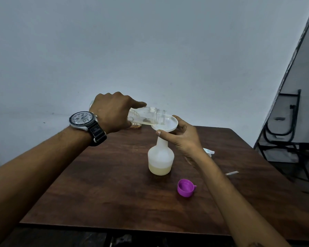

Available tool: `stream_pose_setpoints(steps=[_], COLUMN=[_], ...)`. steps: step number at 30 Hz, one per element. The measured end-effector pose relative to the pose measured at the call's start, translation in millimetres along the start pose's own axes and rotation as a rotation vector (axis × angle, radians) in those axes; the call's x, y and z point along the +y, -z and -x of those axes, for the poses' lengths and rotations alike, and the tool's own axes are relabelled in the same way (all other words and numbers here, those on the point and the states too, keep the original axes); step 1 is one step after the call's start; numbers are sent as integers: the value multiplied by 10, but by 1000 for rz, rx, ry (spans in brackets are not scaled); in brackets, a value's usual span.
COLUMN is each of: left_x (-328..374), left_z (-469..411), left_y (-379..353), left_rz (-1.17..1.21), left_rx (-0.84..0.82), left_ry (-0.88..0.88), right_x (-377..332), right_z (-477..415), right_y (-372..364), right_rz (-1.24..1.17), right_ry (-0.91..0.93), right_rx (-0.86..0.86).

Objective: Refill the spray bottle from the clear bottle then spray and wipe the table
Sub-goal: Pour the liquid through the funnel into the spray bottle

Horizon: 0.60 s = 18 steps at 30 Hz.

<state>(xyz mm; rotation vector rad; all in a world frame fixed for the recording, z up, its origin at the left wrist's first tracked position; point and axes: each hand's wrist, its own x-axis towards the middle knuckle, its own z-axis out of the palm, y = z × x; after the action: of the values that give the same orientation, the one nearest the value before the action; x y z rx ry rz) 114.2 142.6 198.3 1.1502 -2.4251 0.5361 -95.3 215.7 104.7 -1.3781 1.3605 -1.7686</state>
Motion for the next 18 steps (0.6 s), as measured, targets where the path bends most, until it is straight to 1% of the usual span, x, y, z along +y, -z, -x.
stream_pose_setpoints(steps=[18], left_x=[-7], left_z=[5], left_y=[6], left_rz=[9], left_rx=[-5], left_ry=[2], right_x=[-2], right_z=[1], right_y=[4], right_rz=[22], right_ry=[4], right_rx=[-3])
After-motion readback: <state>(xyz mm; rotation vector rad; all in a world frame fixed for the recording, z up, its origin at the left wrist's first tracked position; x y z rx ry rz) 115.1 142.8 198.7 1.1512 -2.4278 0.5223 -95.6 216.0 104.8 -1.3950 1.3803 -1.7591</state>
